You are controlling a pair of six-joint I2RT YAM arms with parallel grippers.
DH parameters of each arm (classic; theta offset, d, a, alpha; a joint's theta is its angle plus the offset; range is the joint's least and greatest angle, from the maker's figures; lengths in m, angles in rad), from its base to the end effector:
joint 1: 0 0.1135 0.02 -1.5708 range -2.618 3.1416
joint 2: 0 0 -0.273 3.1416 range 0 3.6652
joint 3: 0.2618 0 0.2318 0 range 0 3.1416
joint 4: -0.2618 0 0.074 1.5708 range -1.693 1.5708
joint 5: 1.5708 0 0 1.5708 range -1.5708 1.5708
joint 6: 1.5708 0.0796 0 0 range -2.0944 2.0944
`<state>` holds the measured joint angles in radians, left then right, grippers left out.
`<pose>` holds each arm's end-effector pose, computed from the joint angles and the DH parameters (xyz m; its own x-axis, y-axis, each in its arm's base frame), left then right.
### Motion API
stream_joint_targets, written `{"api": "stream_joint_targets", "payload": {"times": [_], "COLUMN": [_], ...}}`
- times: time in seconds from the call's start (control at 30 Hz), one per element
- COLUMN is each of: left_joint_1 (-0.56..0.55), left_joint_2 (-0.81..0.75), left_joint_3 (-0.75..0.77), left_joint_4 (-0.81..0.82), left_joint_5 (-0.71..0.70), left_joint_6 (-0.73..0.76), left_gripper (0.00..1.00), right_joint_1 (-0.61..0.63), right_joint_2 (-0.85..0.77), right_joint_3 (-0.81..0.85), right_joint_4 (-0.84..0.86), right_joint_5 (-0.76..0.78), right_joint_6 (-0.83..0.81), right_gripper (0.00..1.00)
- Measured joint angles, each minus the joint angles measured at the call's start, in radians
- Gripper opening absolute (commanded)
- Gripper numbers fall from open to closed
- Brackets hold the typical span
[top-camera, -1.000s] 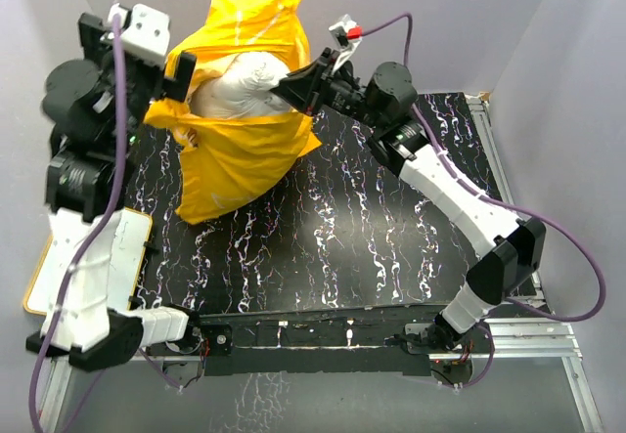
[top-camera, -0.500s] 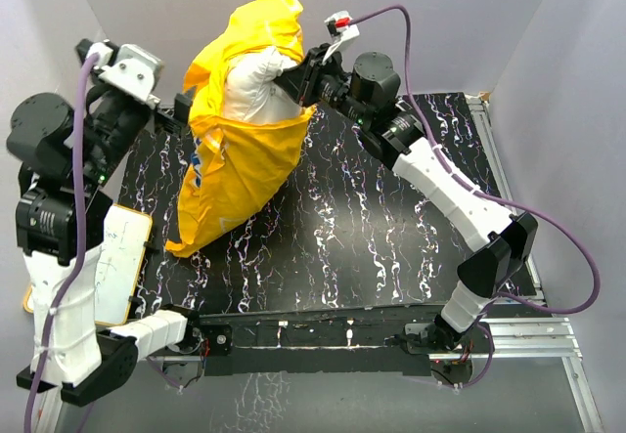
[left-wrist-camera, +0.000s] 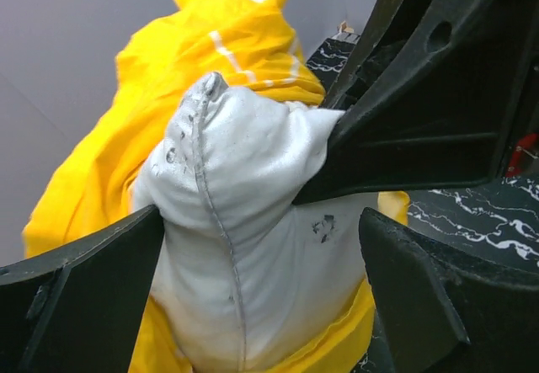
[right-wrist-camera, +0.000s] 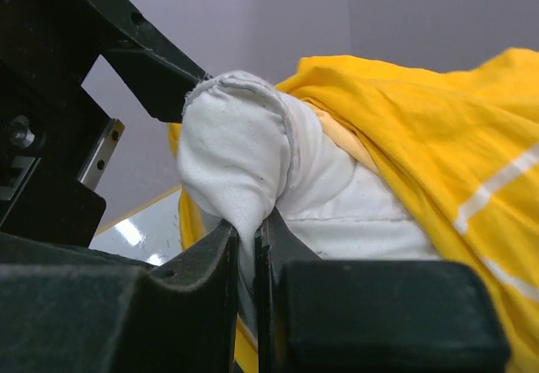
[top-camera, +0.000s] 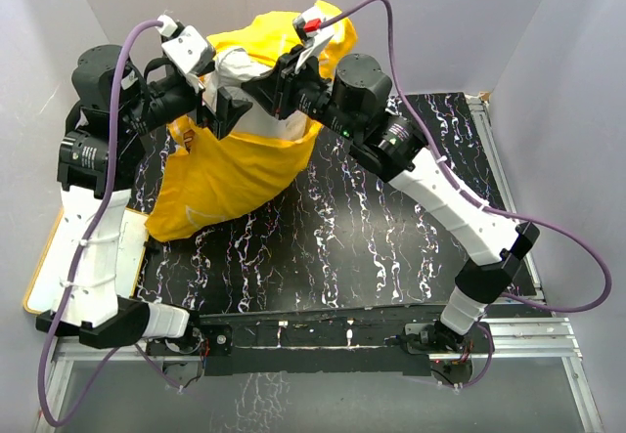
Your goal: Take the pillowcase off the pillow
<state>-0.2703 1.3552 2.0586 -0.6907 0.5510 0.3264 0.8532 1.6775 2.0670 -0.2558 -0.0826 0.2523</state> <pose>0.2157 -0.1030 0.5726 0.2463 0.2152 -0.9450 0.6894 0.6464 0.3269 0.2485 0.2947 0.5459 -0.1160 0.2455 -0.9624 -0.8010 0.5499 0.2368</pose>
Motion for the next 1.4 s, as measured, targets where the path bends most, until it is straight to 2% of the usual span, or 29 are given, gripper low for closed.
{"api": "stream_joint_targets", "payload": {"times": [0.17,0.33,0.5,0.63,0.67,0.7,0.73,0.8,0.83,0.9,0.93,1.07,1.23,1.3,1.4], "left_joint_1": [0.000,0.000,0.000,0.000,0.000,0.000,0.000,0.000,0.000,0.001,0.001,0.000,0.000,0.000,0.000], "left_joint_2": [-0.095,-0.187,-0.196,-0.187,-0.186,-0.187,-0.191,-0.201,-0.204,-0.205,-0.205,-0.183,-0.188,-0.188,-0.187], "left_joint_3": [-0.119,-0.197,-0.237,-0.283,-0.291,-0.304,-0.320,-0.350,-0.361,-0.381,-0.391,-0.396,-0.388,-0.381,-0.369], "left_joint_4": [0.038,0.048,0.046,0.043,0.044,0.048,0.055,0.060,0.057,0.032,0.029,0.030,0.023,0.023,0.018], "left_joint_5": [-0.024,-0.040,-0.004,0.038,0.047,0.057,0.066,0.087,0.095,0.108,0.103,0.079,0.042,0.024,0.000], "left_joint_6": [0.059,0.105,0.103,0.083,0.081,0.077,0.071,0.057,0.050,0.036,0.023,-0.001,-0.006,-0.006,-0.006], "left_gripper": [0.97,0.97,0.97,0.97,0.94,0.87,0.73,0.35,0.19,0.03,0.00,0.00,0.00,0.00,0.00], "right_joint_1": [0.007,-0.002,-0.002,-0.013,-0.016,-0.018,-0.021,-0.023,-0.027,-0.048,-0.072,-0.226,-0.517,-0.552,-0.524], "right_joint_2": [0.000,0.000,0.018,0.029,0.029,0.030,0.031,0.034,0.037,0.040,0.039,0.002,-0.096,-0.153,-0.241], "right_joint_3": [-0.003,-0.011,-0.012,-0.021,-0.023,-0.026,-0.026,-0.027,-0.027,-0.027,-0.027,-0.092,-0.284,-0.376,-0.485], "right_joint_4": [-0.028,-0.003,0.030,0.038,0.041,0.048,0.052,0.057,0.064,0.103,0.122,0.195,0.197,0.188,0.190], "right_joint_5": [-0.054,-0.226,-0.427,-0.495,-0.505,-0.520,-0.534,-0.563,-0.584,-0.603,-0.628,-0.639,-0.546,-0.515,-0.513], "right_joint_6": [-0.015,0.001,0.050,0.078,0.086,0.095,0.106,0.125,0.140,0.169,0.192,0.283,0.302,0.269,0.222], "right_gripper": [0.08,0.08,0.08,0.08,0.10,0.13,0.18,0.37,0.48,0.67,0.70,0.76,0.82,0.83,0.83]}}
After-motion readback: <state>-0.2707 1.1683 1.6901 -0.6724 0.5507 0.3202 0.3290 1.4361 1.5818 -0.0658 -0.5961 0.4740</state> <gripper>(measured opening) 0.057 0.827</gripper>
